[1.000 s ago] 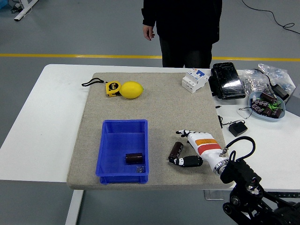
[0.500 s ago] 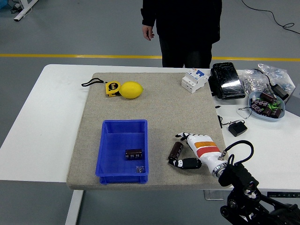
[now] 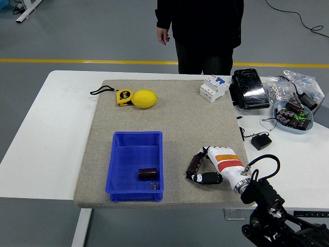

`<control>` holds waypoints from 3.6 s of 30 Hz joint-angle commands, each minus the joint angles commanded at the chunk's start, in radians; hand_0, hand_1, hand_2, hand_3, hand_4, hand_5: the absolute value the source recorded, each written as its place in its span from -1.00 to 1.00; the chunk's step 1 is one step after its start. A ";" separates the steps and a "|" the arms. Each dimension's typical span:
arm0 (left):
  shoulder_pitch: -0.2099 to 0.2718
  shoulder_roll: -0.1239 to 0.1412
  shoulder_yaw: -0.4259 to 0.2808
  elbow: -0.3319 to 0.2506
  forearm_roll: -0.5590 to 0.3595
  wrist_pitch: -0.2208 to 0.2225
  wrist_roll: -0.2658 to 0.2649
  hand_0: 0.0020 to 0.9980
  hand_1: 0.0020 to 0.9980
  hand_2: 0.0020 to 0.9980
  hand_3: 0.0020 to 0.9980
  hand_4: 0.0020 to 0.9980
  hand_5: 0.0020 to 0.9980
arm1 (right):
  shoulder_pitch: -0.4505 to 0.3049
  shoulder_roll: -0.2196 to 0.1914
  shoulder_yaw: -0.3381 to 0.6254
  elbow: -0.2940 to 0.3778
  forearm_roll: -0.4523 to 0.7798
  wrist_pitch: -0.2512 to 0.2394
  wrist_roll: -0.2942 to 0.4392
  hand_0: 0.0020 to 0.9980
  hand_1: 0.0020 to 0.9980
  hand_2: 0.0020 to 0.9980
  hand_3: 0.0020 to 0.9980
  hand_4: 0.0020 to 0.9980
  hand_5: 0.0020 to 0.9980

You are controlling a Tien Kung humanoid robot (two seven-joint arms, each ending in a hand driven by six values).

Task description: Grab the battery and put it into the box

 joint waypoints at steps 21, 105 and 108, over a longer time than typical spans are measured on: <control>0.011 0.006 -0.005 0.000 0.003 -0.002 0.003 0.44 0.35 0.36 0.18 0.26 0.11 | 0.042 0.027 0.017 0.055 0.003 -0.019 0.005 -0.37 -0.22 -0.05 -0.08 1.00 -0.20; 0.026 -0.001 -0.057 0.000 0.032 0.006 -0.003 0.44 0.35 0.35 0.17 0.26 0.10 | -0.305 -0.087 0.730 0.367 1.392 0.433 0.149 0.62 0.64 0.71 0.79 1.00 0.71; 0.028 0.001 -0.051 0.000 0.025 0.006 -0.003 0.44 0.35 0.35 0.17 0.26 0.10 | -0.299 -0.081 0.730 0.363 1.399 0.424 0.154 0.62 0.64 0.71 0.79 1.00 0.71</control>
